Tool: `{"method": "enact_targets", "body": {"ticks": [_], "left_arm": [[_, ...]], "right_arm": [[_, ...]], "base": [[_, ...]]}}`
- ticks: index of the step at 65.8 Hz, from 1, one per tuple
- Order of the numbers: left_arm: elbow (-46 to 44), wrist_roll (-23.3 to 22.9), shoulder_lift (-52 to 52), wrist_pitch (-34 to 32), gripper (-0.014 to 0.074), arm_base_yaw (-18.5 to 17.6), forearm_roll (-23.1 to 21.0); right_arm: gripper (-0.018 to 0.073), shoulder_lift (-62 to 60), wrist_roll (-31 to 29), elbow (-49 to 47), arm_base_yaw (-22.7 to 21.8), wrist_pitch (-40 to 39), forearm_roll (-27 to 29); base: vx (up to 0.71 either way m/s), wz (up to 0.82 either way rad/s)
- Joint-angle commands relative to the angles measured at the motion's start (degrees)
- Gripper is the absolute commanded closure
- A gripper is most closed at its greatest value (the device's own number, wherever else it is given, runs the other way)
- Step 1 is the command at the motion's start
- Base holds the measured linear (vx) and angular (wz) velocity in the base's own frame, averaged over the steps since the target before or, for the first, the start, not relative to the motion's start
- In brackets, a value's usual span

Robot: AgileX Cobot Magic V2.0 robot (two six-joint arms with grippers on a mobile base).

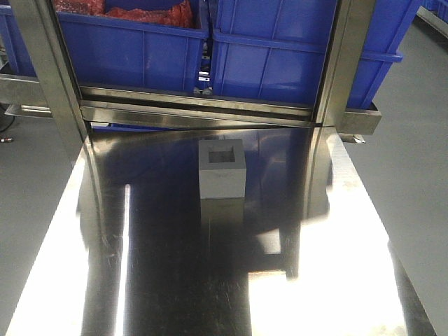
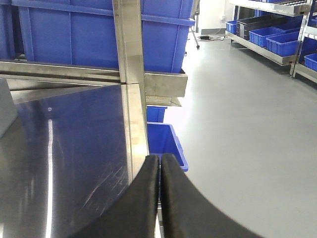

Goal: Sort gray base to blue bin

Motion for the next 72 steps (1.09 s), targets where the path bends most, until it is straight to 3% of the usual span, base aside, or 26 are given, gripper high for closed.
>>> {"method": "enact_targets", "body": {"ticks": [1, 14, 22, 39, 48, 56, 65, 70, 72], "left_arm": [[-1.2, -0.1, -0.7, -4.6, 0.0594, -0.2, -0.5], [-2.3, -0.4, -0.7, -7.3, 0.0594, -0.2, -0.6], [-9.0, -1.7, 1.1, -3.0, 0.0598, -0.2, -0.5], [-30.9, -1.6, 22.8, 12.1, 0.0600, -0.2, -0.1], [-36.7, -1.6, 31.9, 13.4, 0.0597, -0.2, -0.1], [-37.5, -1.6, 33.9, 12.5, 0.0589, -0.2, -0.1], [-37.5, -1.6, 33.7, 11.9, 0.0490, -0.2, -0.1], [-37.5, -1.6, 33.7, 11.9, 0.0364, -0.2, -0.1], [-37.5, -1.6, 33.7, 11.9, 0.0274, -0.2, -0.1]], "right_arm": [[0.0564, 0.8, -0.6, 0.1, -0.1, -4.2, -0.4], [0.0564, 0.8, -0.6, 0.1, -0.1, -4.2, -0.4], [0.0564, 0.8, -0.6, 0.1, -0.1, -4.2, -0.4], [0.0564, 0.8, -0.6, 0.1, -0.1, -4.2, -0.4], [0.0564, 0.8, -0.6, 0.1, -0.1, -4.2, -0.4], [0.0564, 0.8, -0.6, 0.1, -0.1, -4.2, -0.4], [0.0564, 0.8, -0.6, 0.1, -0.1, -4.2, -0.4], [0.0564, 0.8, -0.6, 0.1, -0.1, -4.2, -0.4], [0.0564, 0.8, -0.6, 0.1, -0.1, -4.2, -0.4]], "base": [[0.00, 0.00], [0.00, 0.00], [0.00, 0.00], [0.00, 0.00], [0.00, 0.00], [0.00, 0.00], [0.00, 0.00], [0.00, 0.00], [0.00, 0.00]]}}
